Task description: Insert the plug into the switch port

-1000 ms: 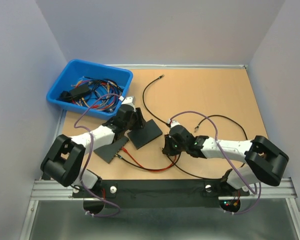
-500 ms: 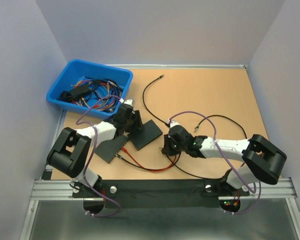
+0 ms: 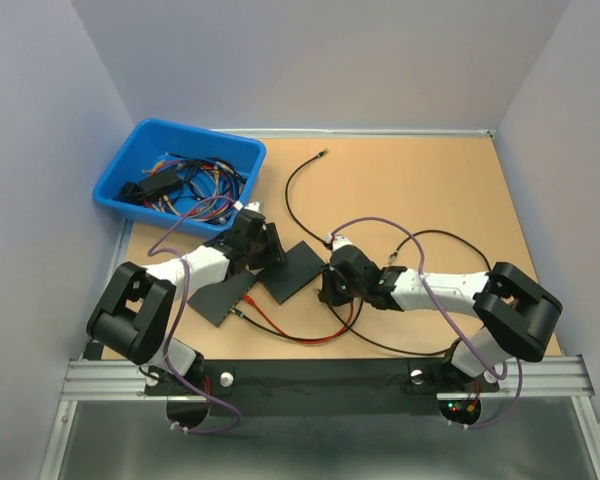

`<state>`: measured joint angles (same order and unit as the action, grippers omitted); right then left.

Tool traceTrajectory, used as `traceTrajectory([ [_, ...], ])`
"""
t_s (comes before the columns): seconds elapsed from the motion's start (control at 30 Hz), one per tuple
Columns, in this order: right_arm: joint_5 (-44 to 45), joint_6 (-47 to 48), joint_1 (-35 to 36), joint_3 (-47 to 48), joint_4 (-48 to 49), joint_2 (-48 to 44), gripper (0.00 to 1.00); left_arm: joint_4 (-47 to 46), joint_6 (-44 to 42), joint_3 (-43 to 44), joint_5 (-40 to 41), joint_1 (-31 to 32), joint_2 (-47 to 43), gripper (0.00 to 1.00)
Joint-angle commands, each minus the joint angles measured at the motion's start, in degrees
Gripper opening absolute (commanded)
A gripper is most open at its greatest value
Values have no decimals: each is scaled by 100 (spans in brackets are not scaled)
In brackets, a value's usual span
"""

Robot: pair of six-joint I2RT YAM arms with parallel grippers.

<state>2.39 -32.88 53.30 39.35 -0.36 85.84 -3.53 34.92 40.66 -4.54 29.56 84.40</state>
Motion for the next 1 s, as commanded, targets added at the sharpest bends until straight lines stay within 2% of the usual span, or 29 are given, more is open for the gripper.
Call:
traceTrajectory([
  [0.0,130,317,49,336,335,99,1,-76,-168,-190,-170,58,-152,58],
  [0.17,60,546,49,582,335,284,0,-394,-556,-322,-109,58,-240,61],
  [0.37,-2,573,49,617,379,442,1,-947,-925,-419,-846,50,-187,61],
  [0.97,33,792,49,776,388,618,0,-1185,-1119,-305,-1594,155,638,60],
])
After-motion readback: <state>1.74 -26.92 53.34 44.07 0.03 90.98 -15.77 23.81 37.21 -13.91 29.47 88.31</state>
